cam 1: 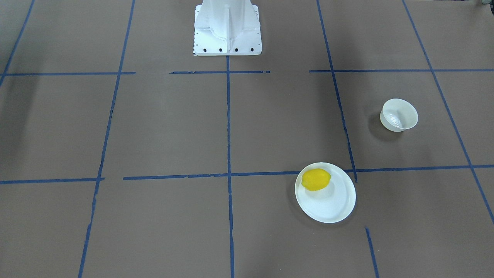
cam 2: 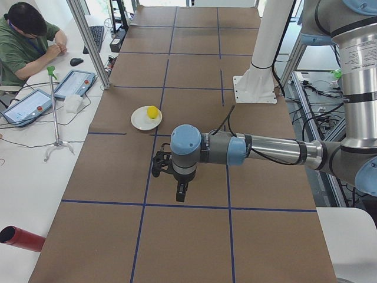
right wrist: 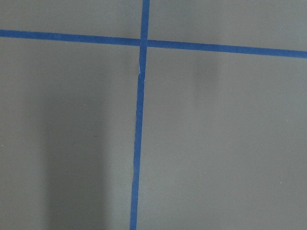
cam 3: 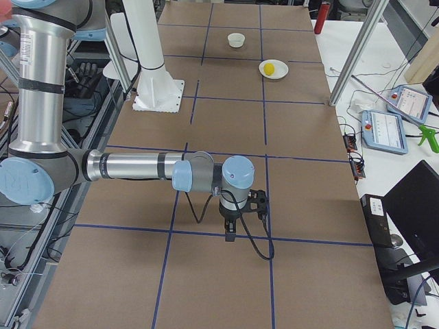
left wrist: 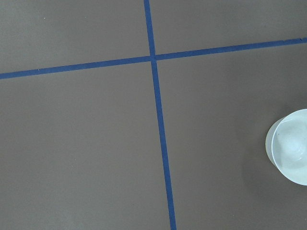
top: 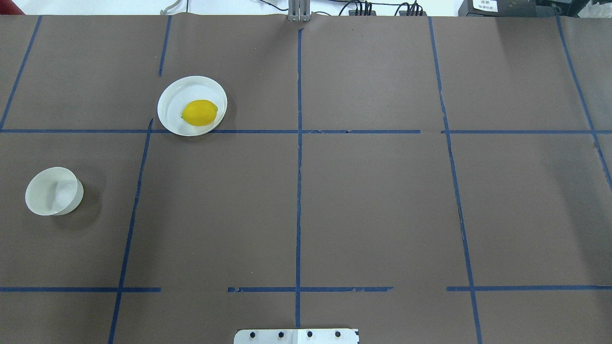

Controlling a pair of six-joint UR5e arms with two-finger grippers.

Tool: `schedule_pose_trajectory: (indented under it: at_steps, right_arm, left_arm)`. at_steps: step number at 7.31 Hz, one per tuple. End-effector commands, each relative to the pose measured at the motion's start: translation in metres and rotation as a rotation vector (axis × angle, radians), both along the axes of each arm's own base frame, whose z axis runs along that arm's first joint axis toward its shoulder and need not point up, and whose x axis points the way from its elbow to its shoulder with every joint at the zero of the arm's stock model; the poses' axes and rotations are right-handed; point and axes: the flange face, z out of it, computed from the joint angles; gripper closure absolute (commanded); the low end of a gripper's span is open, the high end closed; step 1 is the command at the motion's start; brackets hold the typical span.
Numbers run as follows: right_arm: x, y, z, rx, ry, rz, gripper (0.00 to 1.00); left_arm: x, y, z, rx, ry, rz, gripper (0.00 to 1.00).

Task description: Move lemon from plate to bowl

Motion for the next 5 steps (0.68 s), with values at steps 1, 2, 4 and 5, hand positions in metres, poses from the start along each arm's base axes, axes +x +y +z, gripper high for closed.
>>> schedule_pose_trajectory:
  at_steps: [1, 2, 4, 5]
  right_arm:
    - [0.0, 0.0, 0.0, 0.0, 0.0, 0.0, 0.0]
    - [0.0, 0.0, 0.0, 0.0, 0.0, 0.0, 0.0]
    - [0.0, 0.0, 0.0, 0.0, 0.0, 0.0, 0.0]
    - [0.0, 0.0, 0.0, 0.0, 0.0, 0.0, 0.0]
  left_arm:
    - [0.0, 0.001, 0.002, -0.006, 0.0, -0.001, 0.0]
    - [0.0, 0.001, 0.002, -0.005, 0.0, 0.0, 0.0]
    - [0.002, -0.012, -0.02, 0.153, -0.003, 0.004, 0.0]
    - [0.002, -0.018, -0.017, 0.255, -0.004, 0.003, 0.0]
